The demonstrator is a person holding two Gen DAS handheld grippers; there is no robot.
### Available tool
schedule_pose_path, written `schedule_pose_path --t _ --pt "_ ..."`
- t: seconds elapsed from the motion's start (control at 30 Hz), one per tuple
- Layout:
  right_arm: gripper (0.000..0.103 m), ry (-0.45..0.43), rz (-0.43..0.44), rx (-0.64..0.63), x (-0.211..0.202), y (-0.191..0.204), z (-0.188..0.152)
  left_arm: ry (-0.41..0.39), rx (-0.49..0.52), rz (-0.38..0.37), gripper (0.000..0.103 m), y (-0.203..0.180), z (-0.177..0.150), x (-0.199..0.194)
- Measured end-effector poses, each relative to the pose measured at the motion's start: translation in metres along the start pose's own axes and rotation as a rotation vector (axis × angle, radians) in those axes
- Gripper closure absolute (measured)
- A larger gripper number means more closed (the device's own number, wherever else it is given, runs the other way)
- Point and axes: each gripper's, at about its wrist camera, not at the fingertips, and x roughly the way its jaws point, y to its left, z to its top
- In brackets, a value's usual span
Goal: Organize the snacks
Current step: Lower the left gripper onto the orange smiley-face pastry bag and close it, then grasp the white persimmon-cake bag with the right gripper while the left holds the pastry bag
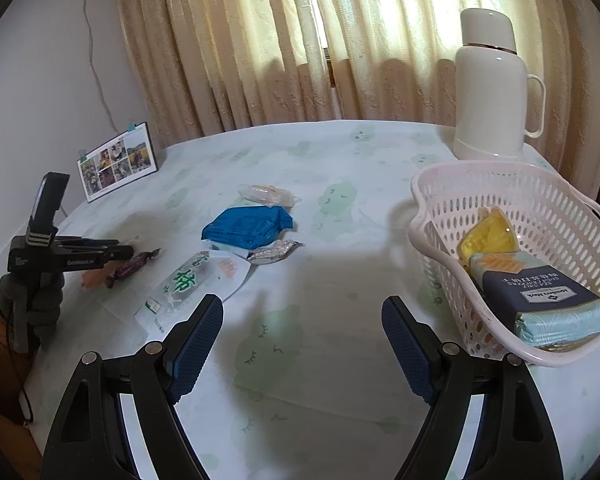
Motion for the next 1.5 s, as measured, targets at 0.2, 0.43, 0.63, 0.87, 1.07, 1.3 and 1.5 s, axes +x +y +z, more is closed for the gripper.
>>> schedule_pose_path --t 0.2,0.43,0.63,0.87,1.07,1.3,1.5 --pt "0.021 -0.031 -0.012 0.056 -0.012 0.013 -0.004 -0.069 -0.073 -0.016 0.07 0.016 0.0 -0.022" --pt "0.021 0.088 0.042 0.034 0.023 0.065 0.0 -0.116 -0.088 -0.044 0.07 0.018 -0.002 -0.043" --pt "0.021 0.168 0.024 -0.005 0.055 0.099 0.008 -0.137 -0.086 -0.056 0.07 0.018 -0.006 -0.053" --pt "0.021 0.238 -0.035 -0.017 0.089 0.109 0.018 -0.161 -0.068 -0.021 0.07 0.012 -0.008 -0.058" --pt "0.021 0.262 -0.09 -0.041 0.103 0.113 0.024 -0.147 -0.062 -0.006 0.07 0.01 -0.009 -0.055" --pt "0.049 0.239 -0.114 -0.088 0.1 0.121 0.024 -0.152 -0.047 0.016 0.07 0.006 -0.009 -0.054" --pt "0.06 0.207 -0.089 -0.059 0.09 0.117 0.023 -0.151 -0.046 0.016 0.07 0.006 -0.01 -0.054"
